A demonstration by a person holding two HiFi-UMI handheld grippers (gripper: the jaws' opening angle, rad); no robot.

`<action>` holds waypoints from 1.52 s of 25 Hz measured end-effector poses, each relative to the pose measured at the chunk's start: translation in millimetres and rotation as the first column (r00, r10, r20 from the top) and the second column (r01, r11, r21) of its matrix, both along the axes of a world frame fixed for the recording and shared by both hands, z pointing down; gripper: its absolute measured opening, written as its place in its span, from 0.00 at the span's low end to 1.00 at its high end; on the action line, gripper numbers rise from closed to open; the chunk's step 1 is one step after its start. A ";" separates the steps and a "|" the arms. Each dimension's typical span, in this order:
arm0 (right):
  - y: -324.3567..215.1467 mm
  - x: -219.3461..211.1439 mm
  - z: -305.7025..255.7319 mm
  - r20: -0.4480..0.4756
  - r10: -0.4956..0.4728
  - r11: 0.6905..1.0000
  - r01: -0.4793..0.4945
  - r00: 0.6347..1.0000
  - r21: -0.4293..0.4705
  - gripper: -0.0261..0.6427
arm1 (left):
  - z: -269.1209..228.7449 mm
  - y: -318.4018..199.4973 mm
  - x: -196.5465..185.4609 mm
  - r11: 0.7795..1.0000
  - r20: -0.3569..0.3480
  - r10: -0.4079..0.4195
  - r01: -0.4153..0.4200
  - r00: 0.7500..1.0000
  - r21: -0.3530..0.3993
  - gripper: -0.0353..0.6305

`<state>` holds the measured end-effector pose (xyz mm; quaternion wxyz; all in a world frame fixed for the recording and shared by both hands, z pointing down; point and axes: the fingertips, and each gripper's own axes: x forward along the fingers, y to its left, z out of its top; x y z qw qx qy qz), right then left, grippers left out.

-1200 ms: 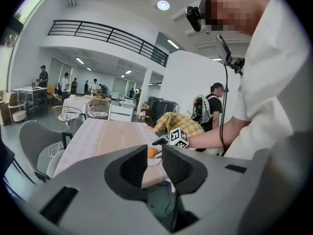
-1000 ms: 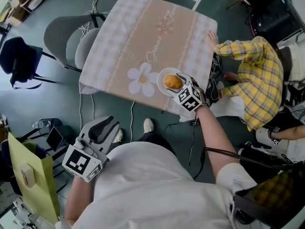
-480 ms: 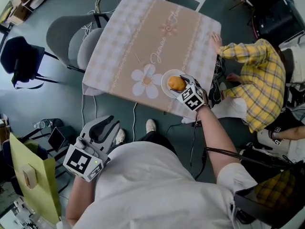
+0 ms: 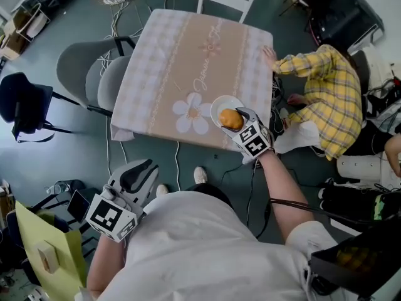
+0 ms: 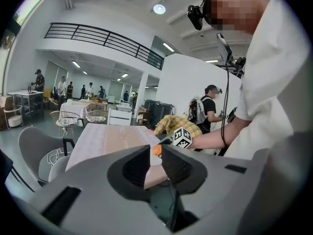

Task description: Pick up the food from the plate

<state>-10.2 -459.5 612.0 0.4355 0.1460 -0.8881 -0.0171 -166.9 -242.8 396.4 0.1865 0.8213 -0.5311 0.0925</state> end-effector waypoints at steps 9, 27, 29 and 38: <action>70.3 -14.2 -50.4 0.062 0.106 0.994 -0.107 0.992 0.022 0.57 | 7.0 40.5 -28.4 0.995 0.013 0.101 -0.101 0.995 0.005 0.07; 234.7 -65.8 -142.8 0.205 0.164 0.980 -0.183 0.965 0.075 0.57 | 22.2 121.9 -64.1 0.969 -0.041 0.248 -0.247 0.968 0.017 0.07; 248.2 -67.9 -148.3 0.216 0.170 0.979 -0.190 0.961 0.075 0.57 | 23.5 128.5 -63.5 0.964 -0.045 0.264 -0.264 0.963 0.018 0.07; 291.9 -76.2 -148.9 0.233 0.171 0.979 -0.191 0.957 0.065 0.57 | 33.8 148.2 -60.4 0.953 -0.051 0.304 -0.304 0.951 0.023 0.07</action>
